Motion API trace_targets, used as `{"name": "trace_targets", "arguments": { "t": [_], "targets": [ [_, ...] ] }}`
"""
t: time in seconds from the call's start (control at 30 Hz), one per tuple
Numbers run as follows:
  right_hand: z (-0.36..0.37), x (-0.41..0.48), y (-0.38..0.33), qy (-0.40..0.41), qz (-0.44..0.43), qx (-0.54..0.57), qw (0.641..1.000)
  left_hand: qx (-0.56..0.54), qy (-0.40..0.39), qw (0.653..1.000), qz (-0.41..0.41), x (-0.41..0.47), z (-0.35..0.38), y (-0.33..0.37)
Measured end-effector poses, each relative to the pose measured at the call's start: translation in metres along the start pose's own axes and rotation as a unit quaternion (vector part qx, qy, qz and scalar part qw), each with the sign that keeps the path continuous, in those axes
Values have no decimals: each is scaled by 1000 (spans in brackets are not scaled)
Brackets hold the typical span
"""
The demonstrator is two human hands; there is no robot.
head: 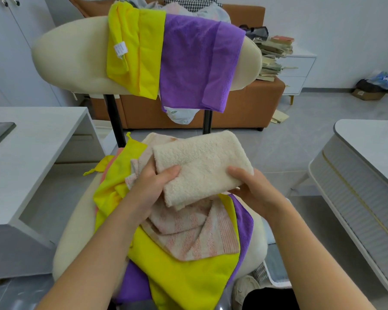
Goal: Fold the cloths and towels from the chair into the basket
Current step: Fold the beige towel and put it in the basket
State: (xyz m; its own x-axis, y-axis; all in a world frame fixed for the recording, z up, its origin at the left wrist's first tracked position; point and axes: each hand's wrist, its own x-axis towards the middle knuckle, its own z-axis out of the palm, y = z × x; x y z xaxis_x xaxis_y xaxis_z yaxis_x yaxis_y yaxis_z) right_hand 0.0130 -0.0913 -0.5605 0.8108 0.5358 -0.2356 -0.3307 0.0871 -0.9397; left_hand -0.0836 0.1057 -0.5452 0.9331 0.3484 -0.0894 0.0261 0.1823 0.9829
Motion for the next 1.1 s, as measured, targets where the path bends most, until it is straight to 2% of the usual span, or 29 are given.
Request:
{"name": "trace_targets", "arguments": {
  "t": [0.13,0.27,0.4,0.5,0.57,0.63,0.67,0.73,0.77,0.87,0.93,1.0,1.07,1.1],
  "targets": [
    [-7,-7,-3,-90,11,-47,995,22,-63,998,14,-2,-15,7],
    [0,-10,-3,-44,-4,-77,996,69,-84,994,8,-6,-14,8],
    [7,-10,0,9,-82,-149,985,56,12,997,-59,4,-9,-5],
    [13,-8,5,55,-162,-158,973,126,127,982,-54,12,-1,-17],
    [19,-4,9,104,-192,-152,964,226,196,954,16,8,12,-20],
    [23,1,13,140,-156,-139,968,287,220,914,185,-2,21,-18],
    [22,4,14,143,-113,-124,975,321,189,884,282,-6,22,-15],
    [21,6,12,122,-12,-77,989,387,109,811,425,-5,15,-19],
    [20,7,10,111,32,-61,991,404,76,784,466,-3,9,-22],
    [19,4,4,89,128,-33,987,404,38,757,511,1,2,-27],
    [20,2,1,81,156,-31,984,390,42,762,516,-3,4,-27],
    [22,3,-1,90,121,-35,988,352,89,806,467,-4,7,-26],
    [23,3,-2,130,-23,-95,987,274,167,885,337,-6,14,-19],
    [22,1,-4,158,-121,-155,968,237,189,919,253,-4,18,-17]
  ]
}}
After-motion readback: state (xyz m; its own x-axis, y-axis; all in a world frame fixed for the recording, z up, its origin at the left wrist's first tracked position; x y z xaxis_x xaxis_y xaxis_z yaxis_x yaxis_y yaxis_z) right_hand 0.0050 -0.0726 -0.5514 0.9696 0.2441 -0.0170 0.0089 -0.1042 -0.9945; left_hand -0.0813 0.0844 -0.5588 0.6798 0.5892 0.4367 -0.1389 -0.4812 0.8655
